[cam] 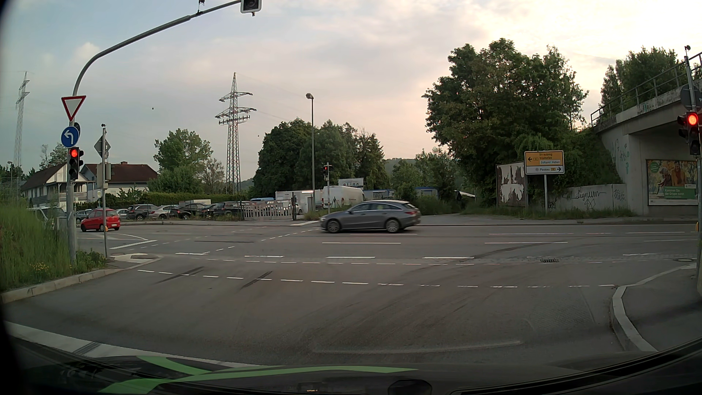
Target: Follow the waypoints while adhering to traffic rules and regulations
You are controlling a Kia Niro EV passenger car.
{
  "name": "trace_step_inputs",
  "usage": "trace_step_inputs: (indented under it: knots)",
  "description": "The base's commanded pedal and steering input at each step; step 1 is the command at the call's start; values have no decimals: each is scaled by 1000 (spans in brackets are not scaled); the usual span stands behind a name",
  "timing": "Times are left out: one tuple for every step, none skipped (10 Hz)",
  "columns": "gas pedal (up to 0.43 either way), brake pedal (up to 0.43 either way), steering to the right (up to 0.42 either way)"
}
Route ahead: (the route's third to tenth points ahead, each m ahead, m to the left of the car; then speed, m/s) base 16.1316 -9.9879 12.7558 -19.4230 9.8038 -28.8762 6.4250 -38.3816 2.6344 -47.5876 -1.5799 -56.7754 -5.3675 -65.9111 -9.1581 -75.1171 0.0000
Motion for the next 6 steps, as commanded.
trace_step_inputs:
  knots:
    - [0, 280, 62]
    - [0, 280, 62]
    - [0, 280, 62]
    - [0, 280, 62]
    - [0, 280, 62]
    - [0, 280, 62]
